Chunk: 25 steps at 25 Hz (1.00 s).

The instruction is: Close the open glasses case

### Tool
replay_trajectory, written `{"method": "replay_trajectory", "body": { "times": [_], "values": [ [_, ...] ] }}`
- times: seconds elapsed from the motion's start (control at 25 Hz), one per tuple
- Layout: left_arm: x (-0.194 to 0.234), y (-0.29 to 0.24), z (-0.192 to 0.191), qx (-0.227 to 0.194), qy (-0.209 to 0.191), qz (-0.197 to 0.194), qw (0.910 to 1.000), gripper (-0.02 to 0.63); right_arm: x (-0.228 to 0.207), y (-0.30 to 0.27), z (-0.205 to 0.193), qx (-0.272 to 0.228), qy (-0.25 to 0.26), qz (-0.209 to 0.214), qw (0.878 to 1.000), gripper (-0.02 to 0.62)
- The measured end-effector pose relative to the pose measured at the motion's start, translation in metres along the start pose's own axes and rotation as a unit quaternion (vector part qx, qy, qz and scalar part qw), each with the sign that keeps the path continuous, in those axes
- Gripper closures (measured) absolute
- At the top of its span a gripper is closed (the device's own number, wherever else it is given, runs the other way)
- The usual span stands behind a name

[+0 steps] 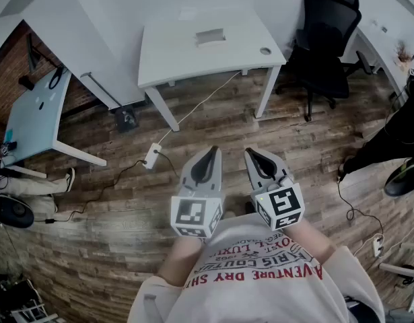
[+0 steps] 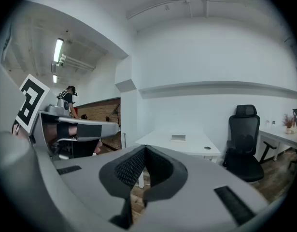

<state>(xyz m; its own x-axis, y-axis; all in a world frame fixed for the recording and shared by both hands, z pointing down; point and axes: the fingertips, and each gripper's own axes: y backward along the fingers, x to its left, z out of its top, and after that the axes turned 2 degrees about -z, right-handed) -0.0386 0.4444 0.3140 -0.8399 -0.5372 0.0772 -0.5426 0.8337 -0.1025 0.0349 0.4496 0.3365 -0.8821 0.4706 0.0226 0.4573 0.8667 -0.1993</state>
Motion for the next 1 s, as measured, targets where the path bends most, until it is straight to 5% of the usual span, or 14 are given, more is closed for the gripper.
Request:
{"method": "replay_trajectory", "body": {
  "times": [1.0],
  "values": [
    [0.048, -0.023, -0.019, 0.005, 0.054, 0.024, 0.9982, 0.601, -0.008, -0.036, -0.011, 0.025, -0.021, 0.008, 0.999, 0.583]
  ]
}}
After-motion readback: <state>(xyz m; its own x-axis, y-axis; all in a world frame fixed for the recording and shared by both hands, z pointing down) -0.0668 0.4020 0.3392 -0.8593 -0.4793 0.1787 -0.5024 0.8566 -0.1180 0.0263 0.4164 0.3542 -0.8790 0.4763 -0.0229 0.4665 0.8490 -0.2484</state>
